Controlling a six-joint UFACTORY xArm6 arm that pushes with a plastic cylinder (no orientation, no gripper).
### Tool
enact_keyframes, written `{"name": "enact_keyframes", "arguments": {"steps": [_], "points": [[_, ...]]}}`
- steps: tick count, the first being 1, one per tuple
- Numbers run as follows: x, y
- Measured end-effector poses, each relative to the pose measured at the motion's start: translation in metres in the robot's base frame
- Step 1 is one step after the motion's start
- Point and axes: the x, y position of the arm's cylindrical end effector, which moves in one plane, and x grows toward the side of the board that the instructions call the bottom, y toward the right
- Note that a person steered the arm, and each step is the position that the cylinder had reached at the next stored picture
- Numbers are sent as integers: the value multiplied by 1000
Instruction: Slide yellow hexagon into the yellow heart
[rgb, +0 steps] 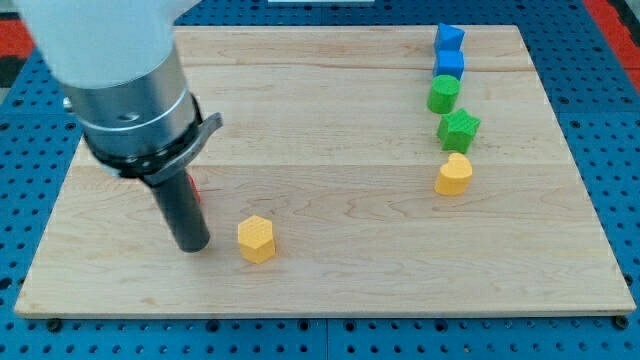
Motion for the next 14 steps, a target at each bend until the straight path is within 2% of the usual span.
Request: {"name": "enact_keyframes", "arguments": {"steps": [1, 2, 3, 4, 6, 9, 10, 11, 12, 14], "points": [[7, 5], [-3, 20], [-27, 59], [-24, 93], [-7, 62], [31, 79], [9, 96], [-9, 144], [-11, 181], [12, 200]]}}
